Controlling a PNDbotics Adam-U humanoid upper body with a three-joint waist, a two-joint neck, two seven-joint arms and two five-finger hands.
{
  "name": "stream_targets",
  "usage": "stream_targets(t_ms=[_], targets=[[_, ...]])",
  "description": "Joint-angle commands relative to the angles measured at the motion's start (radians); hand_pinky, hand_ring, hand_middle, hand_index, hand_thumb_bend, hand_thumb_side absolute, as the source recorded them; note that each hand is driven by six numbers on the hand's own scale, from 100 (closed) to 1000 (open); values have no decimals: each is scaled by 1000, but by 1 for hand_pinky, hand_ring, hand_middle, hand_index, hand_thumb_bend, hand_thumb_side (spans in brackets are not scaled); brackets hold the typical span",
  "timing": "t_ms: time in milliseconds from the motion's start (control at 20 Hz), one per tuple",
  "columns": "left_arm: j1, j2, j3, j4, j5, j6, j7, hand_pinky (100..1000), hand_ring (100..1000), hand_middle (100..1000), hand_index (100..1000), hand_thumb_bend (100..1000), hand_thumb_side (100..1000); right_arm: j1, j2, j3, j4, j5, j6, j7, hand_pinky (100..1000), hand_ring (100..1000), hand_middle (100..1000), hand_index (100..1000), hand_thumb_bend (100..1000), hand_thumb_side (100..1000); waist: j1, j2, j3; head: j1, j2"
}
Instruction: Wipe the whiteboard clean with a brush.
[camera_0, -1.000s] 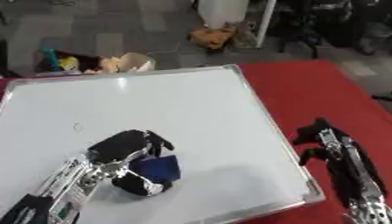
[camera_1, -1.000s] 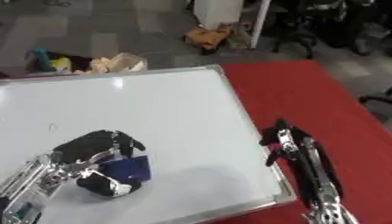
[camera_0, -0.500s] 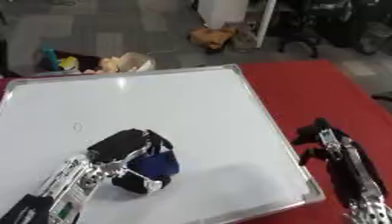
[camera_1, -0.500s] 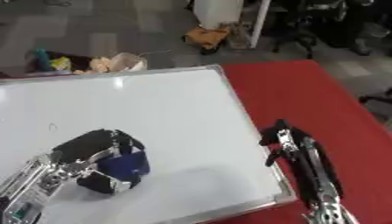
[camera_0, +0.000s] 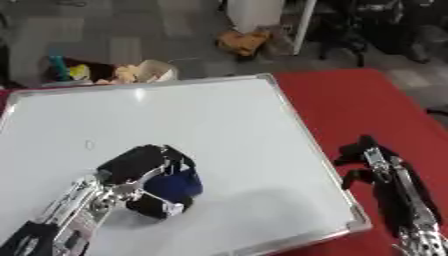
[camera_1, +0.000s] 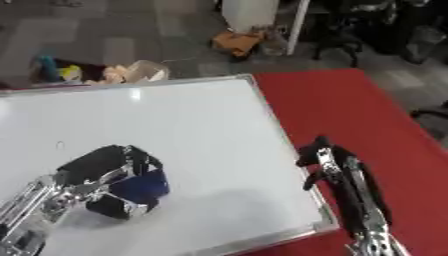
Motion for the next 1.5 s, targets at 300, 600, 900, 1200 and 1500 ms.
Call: stream_targets(t_ms=[300, 600, 900, 1200, 1500], targets=[[-29, 47, 28, -28, -3, 13, 5, 193, 549, 520, 814, 307, 337, -6, -17, -6, -22, 1, -3, 3, 316, 586, 492, 602, 100, 841, 2, -21, 0, -3, -14], [-42, 82, 47, -26, -1, 27, 14, 193, 544, 519, 814, 306, 335, -5, -18, -7, -22, 1, -2, 2, 316, 586, 492, 602, 100, 841, 4, -21, -1, -5, -16], [-49, 120, 78, -20, -3, 49, 35, 191, 539, 518, 815, 309, 334, -4, -18, -8, -22, 2, -2, 0, 316, 586, 492, 602, 100, 841, 6, -22, -2, -7, -18], [-51, 151, 128, 16, -26, 86, 75, 191, 534, 516, 814, 322, 338, -3, -18, -9, -22, 3, -2, -1, 316, 586, 492, 602, 100, 841, 6, -22, -3, -8, -21], [-55, 157, 170, 58, -50, 116, 119, 188, 534, 515, 813, 319, 335, -3, -17, -9, -22, 3, -3, 0, 316, 586, 492, 602, 100, 840, 5, -21, -4, -8, -23]])
